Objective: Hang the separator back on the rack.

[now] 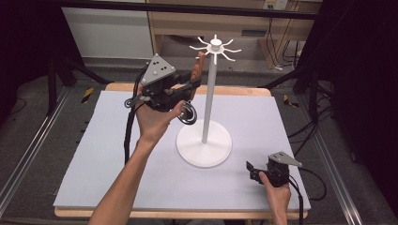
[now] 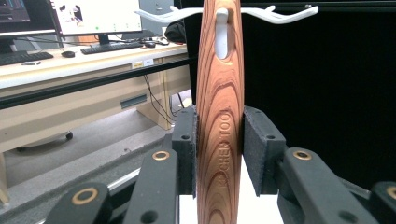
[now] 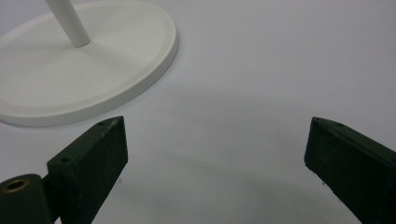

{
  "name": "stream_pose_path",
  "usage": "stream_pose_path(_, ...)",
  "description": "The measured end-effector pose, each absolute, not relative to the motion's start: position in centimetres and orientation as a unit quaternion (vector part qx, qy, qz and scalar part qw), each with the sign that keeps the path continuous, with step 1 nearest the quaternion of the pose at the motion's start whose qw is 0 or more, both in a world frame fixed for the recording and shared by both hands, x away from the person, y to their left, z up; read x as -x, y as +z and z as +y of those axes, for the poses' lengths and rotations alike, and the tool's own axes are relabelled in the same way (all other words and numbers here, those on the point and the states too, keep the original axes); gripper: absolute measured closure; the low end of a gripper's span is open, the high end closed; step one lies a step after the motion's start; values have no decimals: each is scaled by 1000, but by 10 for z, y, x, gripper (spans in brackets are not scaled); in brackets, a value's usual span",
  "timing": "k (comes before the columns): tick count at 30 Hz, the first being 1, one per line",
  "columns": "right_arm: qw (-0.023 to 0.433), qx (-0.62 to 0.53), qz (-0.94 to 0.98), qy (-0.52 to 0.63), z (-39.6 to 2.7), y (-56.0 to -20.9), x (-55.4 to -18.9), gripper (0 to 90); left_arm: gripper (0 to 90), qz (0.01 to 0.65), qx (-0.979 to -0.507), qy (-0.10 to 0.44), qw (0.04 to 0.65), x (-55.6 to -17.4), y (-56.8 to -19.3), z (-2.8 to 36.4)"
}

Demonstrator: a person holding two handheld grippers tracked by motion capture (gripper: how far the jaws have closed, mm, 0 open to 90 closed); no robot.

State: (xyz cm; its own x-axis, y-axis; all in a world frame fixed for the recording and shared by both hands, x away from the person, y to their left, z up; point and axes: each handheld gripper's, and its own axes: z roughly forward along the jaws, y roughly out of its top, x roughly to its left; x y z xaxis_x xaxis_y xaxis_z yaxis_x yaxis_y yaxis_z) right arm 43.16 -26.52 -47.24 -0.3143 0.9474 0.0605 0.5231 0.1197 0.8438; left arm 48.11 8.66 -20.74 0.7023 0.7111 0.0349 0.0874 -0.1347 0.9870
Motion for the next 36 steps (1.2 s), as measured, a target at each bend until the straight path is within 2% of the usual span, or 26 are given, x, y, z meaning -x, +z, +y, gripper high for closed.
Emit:
stream_pose_path(29,260,-522,703,407,-265,-473,-432,67,668,280,-702,271,597,-485,-213,79)
stream_pose_path(36,259,-522,703,408,-265,-473,-432,67,604,277,-702,275,595,-482,-214,82)
